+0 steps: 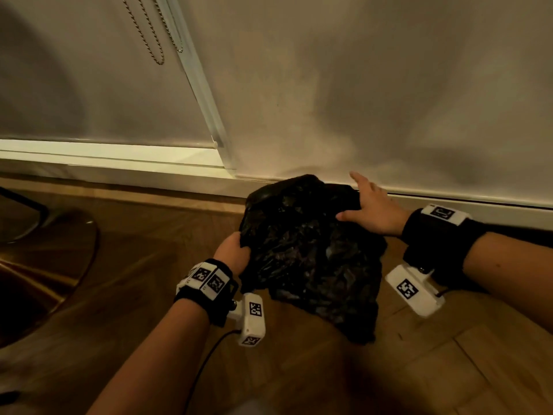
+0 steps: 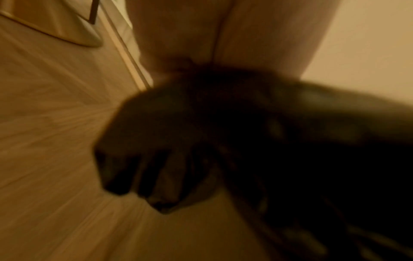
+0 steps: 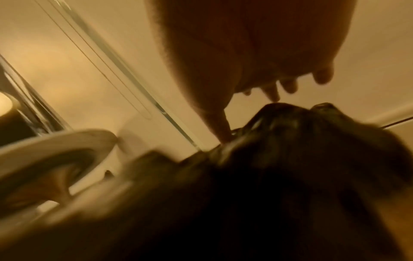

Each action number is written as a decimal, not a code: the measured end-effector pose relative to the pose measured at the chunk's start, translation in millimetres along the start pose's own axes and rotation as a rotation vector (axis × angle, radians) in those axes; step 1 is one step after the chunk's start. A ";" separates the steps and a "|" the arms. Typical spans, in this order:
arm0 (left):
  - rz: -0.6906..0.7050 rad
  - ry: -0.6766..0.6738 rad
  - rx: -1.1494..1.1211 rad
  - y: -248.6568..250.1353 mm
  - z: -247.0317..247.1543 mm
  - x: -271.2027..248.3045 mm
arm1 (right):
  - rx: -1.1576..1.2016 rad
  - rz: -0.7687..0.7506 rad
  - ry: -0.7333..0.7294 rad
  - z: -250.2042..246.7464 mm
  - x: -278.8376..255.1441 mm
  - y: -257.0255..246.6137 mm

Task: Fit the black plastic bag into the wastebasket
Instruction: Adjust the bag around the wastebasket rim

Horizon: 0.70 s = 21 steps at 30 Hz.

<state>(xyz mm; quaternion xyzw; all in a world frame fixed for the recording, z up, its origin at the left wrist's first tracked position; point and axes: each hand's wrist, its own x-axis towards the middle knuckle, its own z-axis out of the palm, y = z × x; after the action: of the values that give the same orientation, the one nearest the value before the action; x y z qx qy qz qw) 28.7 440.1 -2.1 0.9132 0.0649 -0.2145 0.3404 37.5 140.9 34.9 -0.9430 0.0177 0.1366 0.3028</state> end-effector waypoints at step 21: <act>0.203 -0.120 -0.074 27.7 9.7 -42.5 | -0.349 -0.283 -0.813 -2.4 -64.7 -44.6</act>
<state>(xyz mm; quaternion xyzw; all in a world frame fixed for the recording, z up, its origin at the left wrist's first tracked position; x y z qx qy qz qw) -5.7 413.9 26.4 0.8875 -0.0405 -0.2308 0.3969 -18.9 172.7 79.4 -0.8430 -0.2546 0.4533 0.1376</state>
